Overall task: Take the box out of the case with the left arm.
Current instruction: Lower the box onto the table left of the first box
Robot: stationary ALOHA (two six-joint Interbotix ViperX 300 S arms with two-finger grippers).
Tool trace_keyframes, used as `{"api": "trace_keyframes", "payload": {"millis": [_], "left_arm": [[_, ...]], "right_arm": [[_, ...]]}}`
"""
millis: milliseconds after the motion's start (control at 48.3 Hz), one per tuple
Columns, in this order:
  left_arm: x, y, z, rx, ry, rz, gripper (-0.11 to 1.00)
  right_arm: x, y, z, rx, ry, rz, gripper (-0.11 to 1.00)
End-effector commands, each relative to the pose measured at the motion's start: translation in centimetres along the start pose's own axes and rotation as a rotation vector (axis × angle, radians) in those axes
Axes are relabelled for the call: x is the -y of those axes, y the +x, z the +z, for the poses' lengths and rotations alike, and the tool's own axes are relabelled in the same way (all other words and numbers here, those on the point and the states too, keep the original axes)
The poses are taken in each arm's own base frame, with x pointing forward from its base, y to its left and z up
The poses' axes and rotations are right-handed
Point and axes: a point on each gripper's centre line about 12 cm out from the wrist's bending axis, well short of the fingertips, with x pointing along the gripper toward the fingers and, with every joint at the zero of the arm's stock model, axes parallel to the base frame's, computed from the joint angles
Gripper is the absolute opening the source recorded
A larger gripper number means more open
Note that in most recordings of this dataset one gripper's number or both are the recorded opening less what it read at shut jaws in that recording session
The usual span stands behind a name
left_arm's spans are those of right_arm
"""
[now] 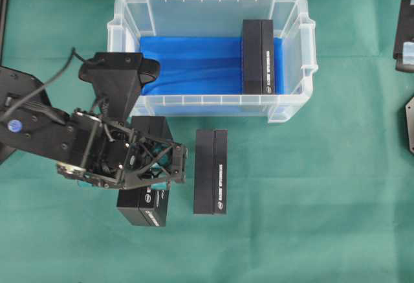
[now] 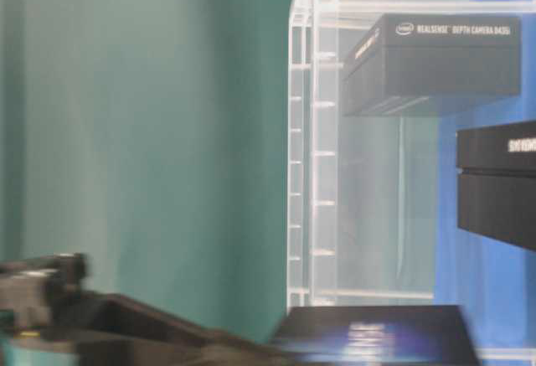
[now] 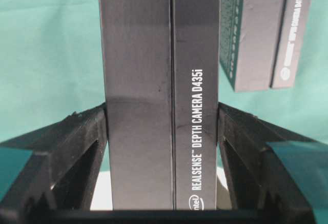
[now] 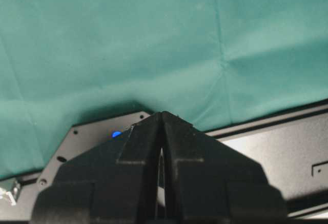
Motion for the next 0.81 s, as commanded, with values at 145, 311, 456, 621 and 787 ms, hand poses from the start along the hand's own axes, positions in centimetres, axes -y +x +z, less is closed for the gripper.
{"api": "trace_keyframes", "payload": {"millis": [145,311,456,621,787], "left_arm": [[-1.1,2.2,-0.2,0.006,0.002,0.020,0.61],[-1.8,4.4,-0.2,0.022,0.016,0.038,0.61],[-1.8,6.4,-0.2,0.020,0.019,0.031,0.61],[-1.7,7.9,-0.4,0.015,0.016,0.036,0.61],[-2.3,8.1,-0.3,0.014,0.018,0.048,0.61]], "right_arm": [[0.1,-0.2,0.2,0.012,0.001,0.000,0.02],[0.1,-0.1,0.1,0.008,0.000,-0.001,0.02],[0.0,0.0,0.1,0.005,0.000,-0.002,0.02],[0.1,0.0,0.0,0.005,0.000,-0.002,0.02],[0.0,0.1,0.0,0.002,-0.002,-0.002,0.02]]}}
